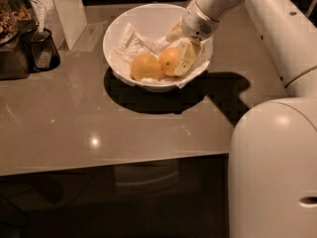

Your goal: Pick orange from white bowl

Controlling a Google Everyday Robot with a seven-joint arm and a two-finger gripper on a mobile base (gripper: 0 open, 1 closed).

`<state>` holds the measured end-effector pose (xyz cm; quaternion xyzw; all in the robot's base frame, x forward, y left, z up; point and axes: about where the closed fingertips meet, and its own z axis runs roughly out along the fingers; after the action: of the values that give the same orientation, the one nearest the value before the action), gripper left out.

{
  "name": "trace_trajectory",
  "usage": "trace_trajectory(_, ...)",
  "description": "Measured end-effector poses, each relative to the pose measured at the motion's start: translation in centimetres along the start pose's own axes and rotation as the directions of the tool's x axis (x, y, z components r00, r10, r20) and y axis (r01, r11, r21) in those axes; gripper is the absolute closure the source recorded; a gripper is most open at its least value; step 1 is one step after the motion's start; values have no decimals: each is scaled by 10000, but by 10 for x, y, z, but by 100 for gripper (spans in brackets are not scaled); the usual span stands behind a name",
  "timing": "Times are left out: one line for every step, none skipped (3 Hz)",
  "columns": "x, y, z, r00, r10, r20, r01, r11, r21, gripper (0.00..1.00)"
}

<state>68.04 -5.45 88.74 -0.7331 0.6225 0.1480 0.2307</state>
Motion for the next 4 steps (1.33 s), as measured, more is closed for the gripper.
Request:
trace_trajectory(11, -1, 11, 9998, 194, 74, -192, 9996, -211, 35)
trace_trajectory(23, 2, 20, 9989, 438, 135, -432, 9982, -410, 57)
trace_trajectory(25, 3, 22, 9987, 475, 162, -466, 9978, -480, 79)
trace_trajectory(27, 8, 18, 9980, 622, 112, -616, 9970, -460, 100)
